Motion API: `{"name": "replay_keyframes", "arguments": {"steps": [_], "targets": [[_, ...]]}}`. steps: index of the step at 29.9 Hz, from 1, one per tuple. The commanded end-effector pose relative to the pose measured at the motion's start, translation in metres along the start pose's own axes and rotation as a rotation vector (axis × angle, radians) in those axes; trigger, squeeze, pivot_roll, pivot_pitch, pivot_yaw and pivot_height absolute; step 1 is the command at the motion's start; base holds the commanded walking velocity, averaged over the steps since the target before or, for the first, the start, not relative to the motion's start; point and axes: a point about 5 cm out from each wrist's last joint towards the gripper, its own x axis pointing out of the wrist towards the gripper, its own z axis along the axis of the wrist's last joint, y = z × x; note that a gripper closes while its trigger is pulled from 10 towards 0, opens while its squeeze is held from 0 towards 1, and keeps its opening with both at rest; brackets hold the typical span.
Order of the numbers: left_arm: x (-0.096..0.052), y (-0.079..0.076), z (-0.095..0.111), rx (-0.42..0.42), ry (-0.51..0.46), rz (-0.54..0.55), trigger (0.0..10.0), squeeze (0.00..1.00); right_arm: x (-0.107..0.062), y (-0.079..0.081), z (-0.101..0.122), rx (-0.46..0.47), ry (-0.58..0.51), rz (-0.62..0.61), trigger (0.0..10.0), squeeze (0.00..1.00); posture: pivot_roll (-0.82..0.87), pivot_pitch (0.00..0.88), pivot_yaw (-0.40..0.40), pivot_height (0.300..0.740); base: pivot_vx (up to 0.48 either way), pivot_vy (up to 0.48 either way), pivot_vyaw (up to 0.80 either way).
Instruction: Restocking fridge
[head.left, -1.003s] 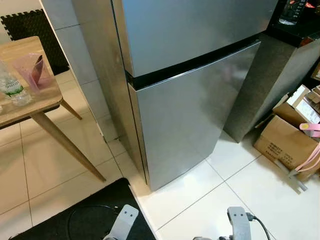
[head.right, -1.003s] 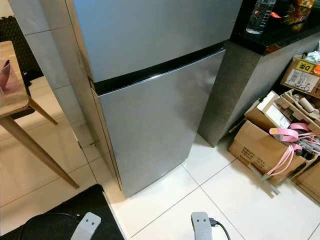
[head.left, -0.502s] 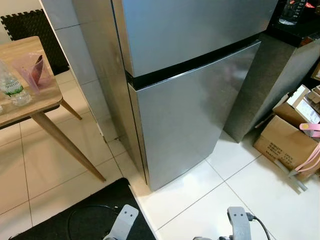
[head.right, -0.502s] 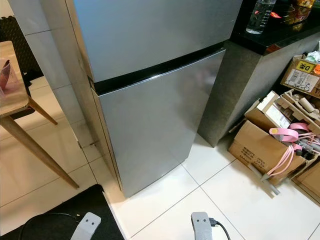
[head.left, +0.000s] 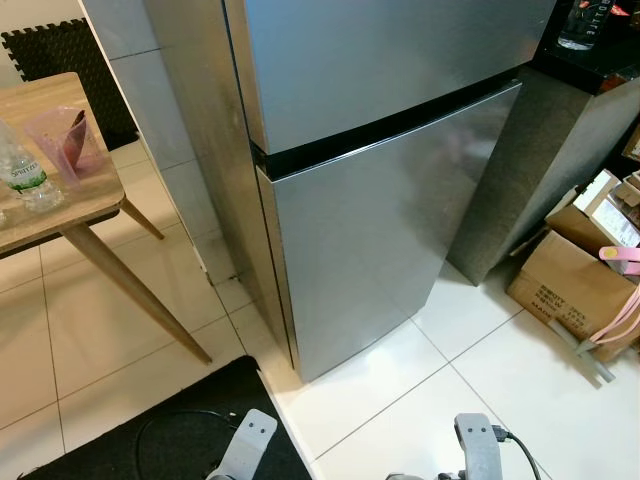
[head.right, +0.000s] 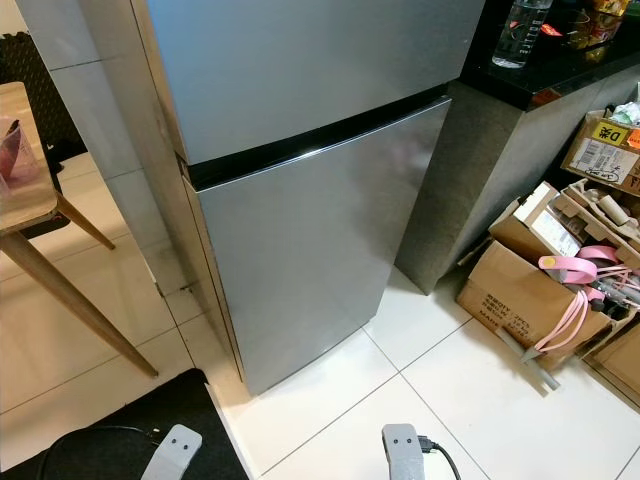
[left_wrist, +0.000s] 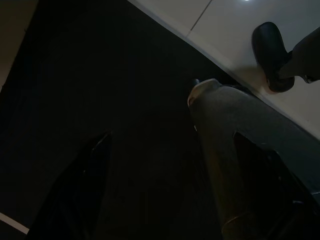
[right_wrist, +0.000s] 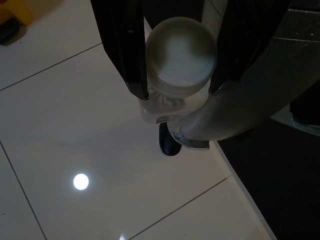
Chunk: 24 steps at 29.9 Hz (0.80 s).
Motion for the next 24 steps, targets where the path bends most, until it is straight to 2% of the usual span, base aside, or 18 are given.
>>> {"name": "replay_keyframes", "arguments": {"steps": [1,24], "targets": [[-0.0001,-0.0059,-0.0073,0.008,0.034,-0.022,10.0,0.00,0.0002,0.0056,-0.0065,0.007,0.027,0.019,10.0,0.00,-0.03,0.063,-0.006,0.740,0.000,0.000,0.00],[-0.0001,-0.0076,-0.0084,-0.002,0.036,-0.023,10.0,0.00,-0.0004,0.0037,-0.0077,0.002,0.031,0.014,10.0,0.00,-0.03,0.068,-0.009,0.740,0.000,0.000,0.00]]}}
